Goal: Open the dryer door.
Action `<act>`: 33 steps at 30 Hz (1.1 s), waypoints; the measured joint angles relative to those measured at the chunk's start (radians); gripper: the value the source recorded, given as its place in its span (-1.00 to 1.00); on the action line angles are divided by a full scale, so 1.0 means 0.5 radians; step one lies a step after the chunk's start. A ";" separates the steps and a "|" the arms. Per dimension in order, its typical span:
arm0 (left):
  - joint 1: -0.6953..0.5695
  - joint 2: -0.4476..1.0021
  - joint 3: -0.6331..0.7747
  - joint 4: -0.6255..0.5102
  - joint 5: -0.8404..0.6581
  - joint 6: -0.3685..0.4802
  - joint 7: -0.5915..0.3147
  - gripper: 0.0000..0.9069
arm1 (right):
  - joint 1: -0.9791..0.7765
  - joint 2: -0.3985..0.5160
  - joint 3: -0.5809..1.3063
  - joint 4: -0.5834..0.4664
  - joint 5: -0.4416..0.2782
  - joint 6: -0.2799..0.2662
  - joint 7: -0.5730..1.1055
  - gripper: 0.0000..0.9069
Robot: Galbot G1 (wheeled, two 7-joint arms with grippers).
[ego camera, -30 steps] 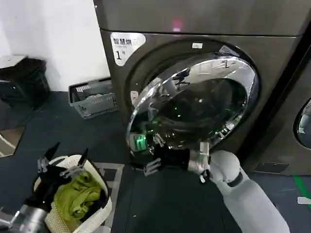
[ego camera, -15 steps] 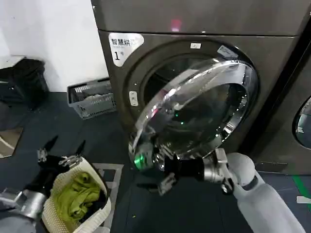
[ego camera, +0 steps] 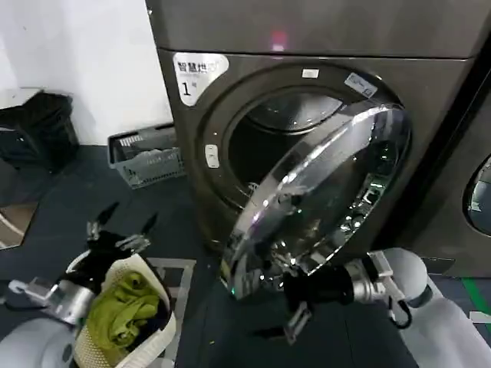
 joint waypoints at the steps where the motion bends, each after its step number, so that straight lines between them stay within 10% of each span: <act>1: -0.015 0.015 0.019 0.006 -0.001 0.000 -0.001 1.00 | -0.008 -0.005 0.013 -0.010 0.008 0.008 -0.025 1.00; 33: -0.544 0.501 0.919 0.100 -0.321 -0.038 0.094 1.00 | -0.386 -0.033 0.635 -0.247 0.247 0.061 -0.124 1.00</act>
